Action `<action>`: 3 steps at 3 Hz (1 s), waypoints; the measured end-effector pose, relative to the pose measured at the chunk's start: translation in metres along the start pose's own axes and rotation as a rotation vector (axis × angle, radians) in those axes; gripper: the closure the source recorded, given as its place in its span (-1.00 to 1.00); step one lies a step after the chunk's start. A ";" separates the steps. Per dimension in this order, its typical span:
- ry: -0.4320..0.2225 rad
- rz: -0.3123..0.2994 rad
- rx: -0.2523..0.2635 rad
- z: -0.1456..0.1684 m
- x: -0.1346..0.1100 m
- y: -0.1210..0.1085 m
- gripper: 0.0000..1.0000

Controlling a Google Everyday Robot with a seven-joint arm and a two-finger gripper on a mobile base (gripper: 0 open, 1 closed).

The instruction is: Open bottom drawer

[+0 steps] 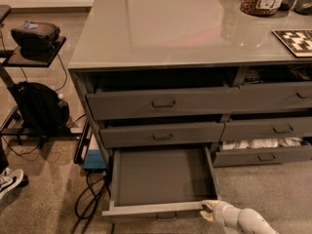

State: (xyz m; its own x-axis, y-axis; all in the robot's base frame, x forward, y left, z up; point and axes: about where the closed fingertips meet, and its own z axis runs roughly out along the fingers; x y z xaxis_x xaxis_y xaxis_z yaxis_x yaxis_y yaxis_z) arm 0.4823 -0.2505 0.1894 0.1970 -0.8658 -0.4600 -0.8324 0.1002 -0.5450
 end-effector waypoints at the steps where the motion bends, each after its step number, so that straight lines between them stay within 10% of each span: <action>1: 0.000 0.000 0.000 0.000 0.000 0.000 -0.32; 3: 0.000 0.000 0.000 0.000 0.000 0.000 -1.00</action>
Offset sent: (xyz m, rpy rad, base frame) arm 0.0000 0.0000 0.0000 0.0000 0.0000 0.0000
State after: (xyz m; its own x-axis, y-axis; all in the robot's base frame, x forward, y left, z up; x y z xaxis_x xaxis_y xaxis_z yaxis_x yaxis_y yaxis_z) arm 0.4822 -0.2504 0.1893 0.1970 -0.8657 -0.4602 -0.8325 0.1002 -0.5449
